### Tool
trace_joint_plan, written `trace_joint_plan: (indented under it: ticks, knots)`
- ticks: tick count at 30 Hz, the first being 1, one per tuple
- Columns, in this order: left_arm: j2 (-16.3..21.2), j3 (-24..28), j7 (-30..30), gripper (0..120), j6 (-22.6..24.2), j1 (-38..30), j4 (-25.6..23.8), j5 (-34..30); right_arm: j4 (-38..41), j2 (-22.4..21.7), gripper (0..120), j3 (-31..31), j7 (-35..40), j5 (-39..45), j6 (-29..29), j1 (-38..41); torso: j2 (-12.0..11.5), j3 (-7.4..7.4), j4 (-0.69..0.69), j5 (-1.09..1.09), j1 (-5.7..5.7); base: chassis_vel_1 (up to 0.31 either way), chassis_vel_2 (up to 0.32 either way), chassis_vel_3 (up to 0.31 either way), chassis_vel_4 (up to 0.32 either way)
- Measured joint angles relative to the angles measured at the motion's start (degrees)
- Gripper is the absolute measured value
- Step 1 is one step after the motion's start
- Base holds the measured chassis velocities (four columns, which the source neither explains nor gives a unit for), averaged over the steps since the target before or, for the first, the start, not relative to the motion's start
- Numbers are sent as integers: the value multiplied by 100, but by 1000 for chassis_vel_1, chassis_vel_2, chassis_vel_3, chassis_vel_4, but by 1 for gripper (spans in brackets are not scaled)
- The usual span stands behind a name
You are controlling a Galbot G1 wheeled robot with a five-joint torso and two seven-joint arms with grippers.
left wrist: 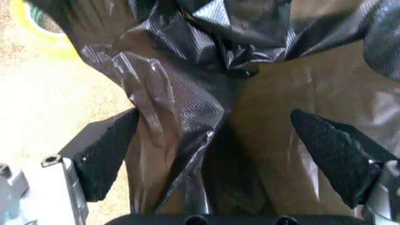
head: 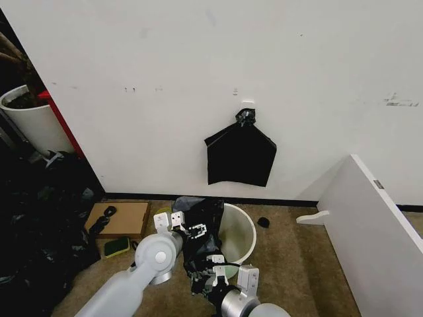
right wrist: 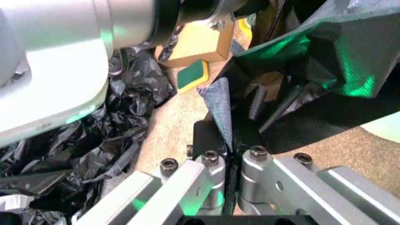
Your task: Place the garbage bag over the trash bin.
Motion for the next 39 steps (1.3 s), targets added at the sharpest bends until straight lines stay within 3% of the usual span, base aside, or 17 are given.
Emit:
trace_joint_plan:
  ticks: [9,16,26,30,39]
  knots:
    - [-129,99,-67,90,78,-234,374,-1,-88,45,0,-1,-9,1,21,34,0,0,0,0,0,0,0,0,0]
    - [-160,140,-75,59,213,-350,639,-83,-124,64,0,9,-24,2,25,44,0,0,0,0,0,0,0,0,0]
    - [-235,169,-67,26,301,-435,921,-128,-130,80,0,20,-26,3,21,31,0,-1,0,0,0,0,0,0,0]
    - [-248,170,-65,7,337,-447,1010,-129,-91,81,18,38,-31,12,21,6,0,-1,0,0,0,0,0,0,0]
    - [-252,176,-98,1,357,-474,1069,-118,1,55,48,75,-26,12,7,-16,0,-1,0,0,0,0,0,0,0]
